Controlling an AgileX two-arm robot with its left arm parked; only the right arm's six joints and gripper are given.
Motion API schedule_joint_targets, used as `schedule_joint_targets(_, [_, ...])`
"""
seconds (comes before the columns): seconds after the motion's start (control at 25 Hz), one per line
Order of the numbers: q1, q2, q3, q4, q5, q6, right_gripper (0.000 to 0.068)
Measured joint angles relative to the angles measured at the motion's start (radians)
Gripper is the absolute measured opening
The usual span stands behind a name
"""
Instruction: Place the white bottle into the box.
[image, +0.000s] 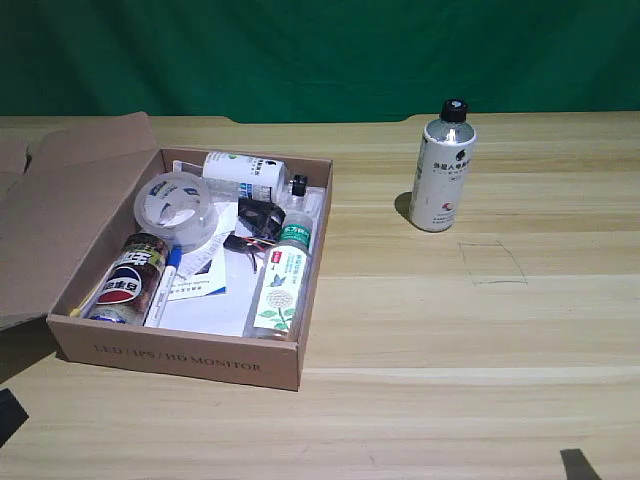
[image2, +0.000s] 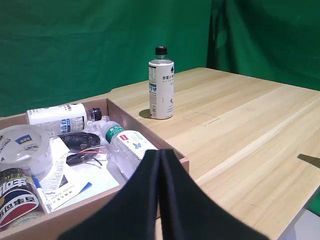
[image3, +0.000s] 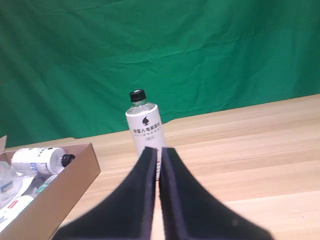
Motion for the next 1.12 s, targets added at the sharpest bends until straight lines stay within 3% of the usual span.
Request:
schedule_joint_targets(0.16, [0.0, 0.0, -0.025, 0.0, -0.07, -0.007, 0.0004])
schedule_joint_targets(0.36, [0.0, 0.008, -0.14, -0.005, -0.177, -0.099, 0.0004])
schedule_joint_targets(0.56, [0.0, 0.178, -0.174, -0.009, -0.238, -0.118, 0.0031])
schedule_joint_targets(0.64, [0.0, 0.274, -0.183, -0.012, -0.27, -0.119, 0.0104])
schedule_joint_targets(0.72, [0.0, 0.36, -0.206, -0.013, -0.297, -0.12, 0.022])
schedule_joint_targets(0.88, [0.0, 0.524, -0.293, -0.016, -0.303, -0.121, 0.0562])
schedule_joint_targets(0.92, [0.0, 0.55, -0.312, -0.016, -0.296, -0.121, 0.0611])
schedule_joint_targets(1.0, [0.0, 0.6, -0.35, -0.016, -0.262, -0.121, 0.0665])
schedule_joint_targets(1.12, [0.0, 0.665, -0.377, -0.014, -0.171, -0.121, 0.0679])
